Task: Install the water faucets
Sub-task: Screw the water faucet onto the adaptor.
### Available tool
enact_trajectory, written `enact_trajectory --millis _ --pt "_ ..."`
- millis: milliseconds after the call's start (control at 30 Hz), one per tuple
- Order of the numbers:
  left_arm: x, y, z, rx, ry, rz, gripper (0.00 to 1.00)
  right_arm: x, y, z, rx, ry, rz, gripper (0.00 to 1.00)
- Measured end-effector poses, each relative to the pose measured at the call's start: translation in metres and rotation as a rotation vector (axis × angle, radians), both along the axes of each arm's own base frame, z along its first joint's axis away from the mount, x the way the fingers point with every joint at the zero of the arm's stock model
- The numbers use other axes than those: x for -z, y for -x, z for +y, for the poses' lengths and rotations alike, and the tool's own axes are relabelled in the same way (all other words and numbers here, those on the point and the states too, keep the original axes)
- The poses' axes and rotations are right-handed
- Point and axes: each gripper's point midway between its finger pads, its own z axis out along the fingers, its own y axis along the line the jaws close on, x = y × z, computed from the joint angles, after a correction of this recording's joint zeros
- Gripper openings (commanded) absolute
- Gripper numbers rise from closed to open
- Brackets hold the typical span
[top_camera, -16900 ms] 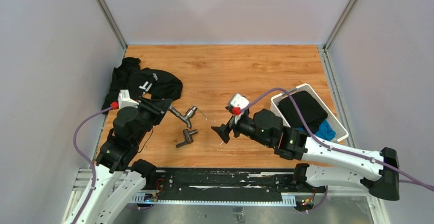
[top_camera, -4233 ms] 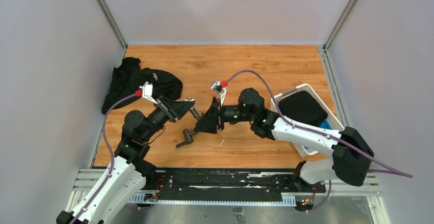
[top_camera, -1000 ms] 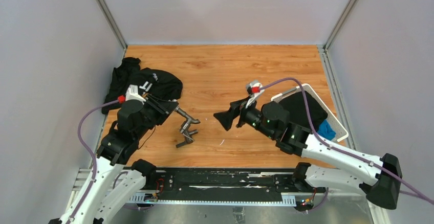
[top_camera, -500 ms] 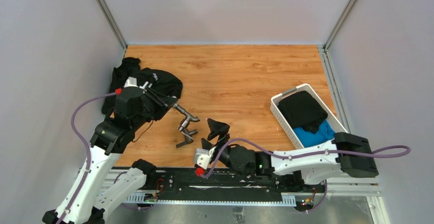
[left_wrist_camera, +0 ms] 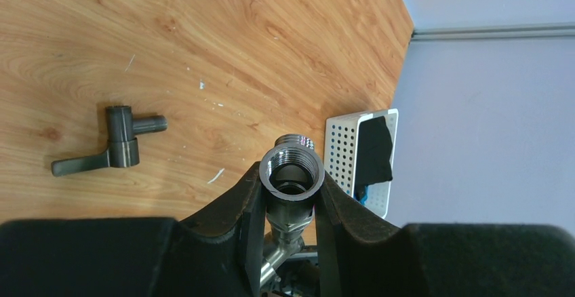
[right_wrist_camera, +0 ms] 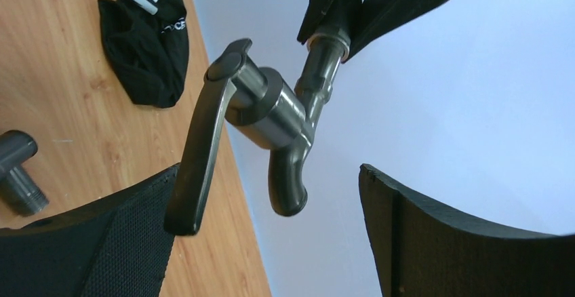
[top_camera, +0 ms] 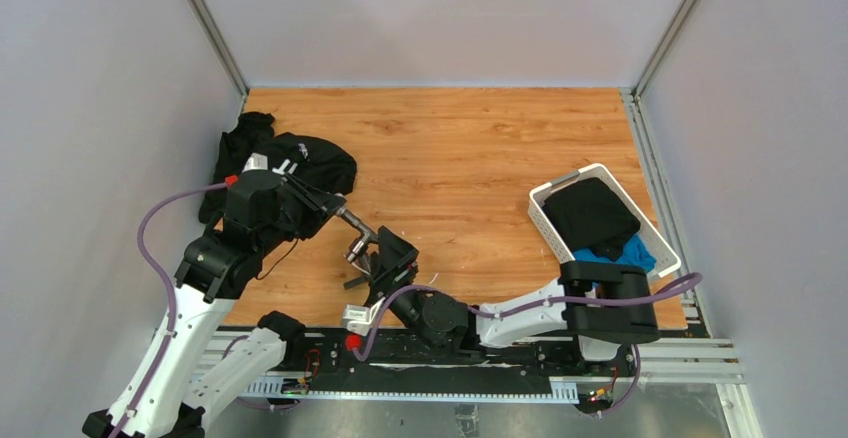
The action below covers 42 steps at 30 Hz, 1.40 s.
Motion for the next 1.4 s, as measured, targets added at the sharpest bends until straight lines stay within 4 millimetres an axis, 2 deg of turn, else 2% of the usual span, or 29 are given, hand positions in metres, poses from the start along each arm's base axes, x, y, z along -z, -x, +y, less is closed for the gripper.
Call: enact_trajectory --millis 200,367,433,900,1000,1200,1400 --pt "0.001 0.001 0.000 0.011 -0.008 -0.001 0.00 -0.001 -0.001 0.013 0.011 -0.001 -0.060 0.74" --pt "0.000 0.002 -0.002 0.023 -0.004 -0.001 0.00 -0.023 -0.001 0.018 0.014 -0.073 -0.064 0.57" --pt "0.000 0.002 -0.003 0.024 -0.003 -0.001 0.00 -0.028 -0.001 0.019 0.015 -0.091 -0.065 0.53" --pt "-0.006 0.000 -0.004 0.031 0.007 -0.028 0.00 -0.025 -0.004 0.021 0.025 -0.140 0.017 0.12" --pt "-0.004 0.000 -0.005 0.034 0.009 -0.027 0.00 -0.027 -0.004 0.019 0.013 -0.163 0.075 0.00" --pt "-0.009 -0.004 -0.010 0.045 0.034 -0.054 0.00 -0.038 -0.010 0.009 -0.076 -0.234 0.295 0.00" --pt "-0.011 -0.011 -0.012 0.043 0.052 -0.091 0.00 -0.046 -0.017 0.006 -0.212 -0.319 0.620 0.00"
